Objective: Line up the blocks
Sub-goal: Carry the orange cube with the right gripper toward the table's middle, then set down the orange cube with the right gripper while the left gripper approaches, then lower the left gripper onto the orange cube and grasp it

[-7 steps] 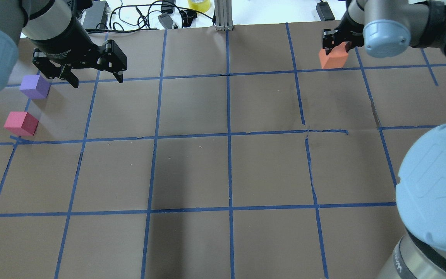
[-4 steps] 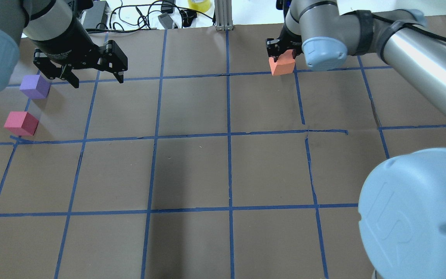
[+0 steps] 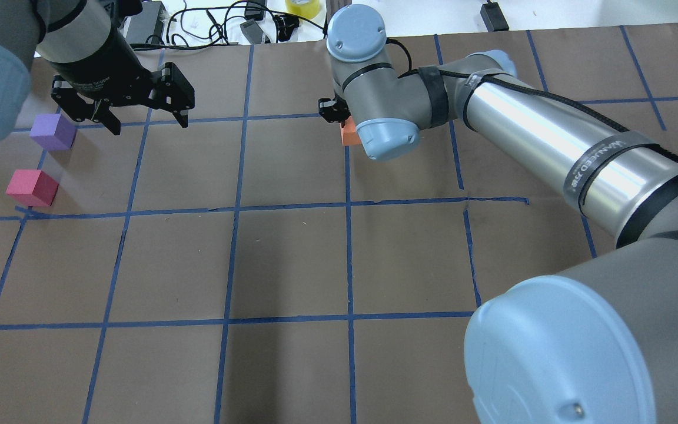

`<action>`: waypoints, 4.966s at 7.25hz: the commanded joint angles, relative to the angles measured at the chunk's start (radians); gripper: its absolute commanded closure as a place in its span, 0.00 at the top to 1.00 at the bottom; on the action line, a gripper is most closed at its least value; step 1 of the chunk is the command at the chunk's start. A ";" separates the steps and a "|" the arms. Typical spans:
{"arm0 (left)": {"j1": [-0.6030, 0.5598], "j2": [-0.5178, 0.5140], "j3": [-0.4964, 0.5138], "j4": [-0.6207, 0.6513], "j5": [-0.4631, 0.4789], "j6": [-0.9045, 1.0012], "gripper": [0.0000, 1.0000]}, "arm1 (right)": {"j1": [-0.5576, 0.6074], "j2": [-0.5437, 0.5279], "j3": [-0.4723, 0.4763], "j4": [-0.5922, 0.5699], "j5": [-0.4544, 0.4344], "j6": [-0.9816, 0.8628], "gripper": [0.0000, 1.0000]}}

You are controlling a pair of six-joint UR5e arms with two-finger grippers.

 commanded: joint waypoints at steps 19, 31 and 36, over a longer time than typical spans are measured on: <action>-0.005 -0.216 0.008 0.179 -0.048 -0.020 1.00 | -0.008 -0.375 0.008 0.476 -0.046 0.060 1.00; -0.296 -0.635 0.145 0.460 -0.044 -0.304 1.00 | -0.282 -0.527 0.111 0.572 0.012 -0.325 1.00; -0.302 -0.694 0.146 0.500 -0.048 -0.302 1.00 | -0.356 -0.581 0.169 0.597 0.059 -0.380 1.00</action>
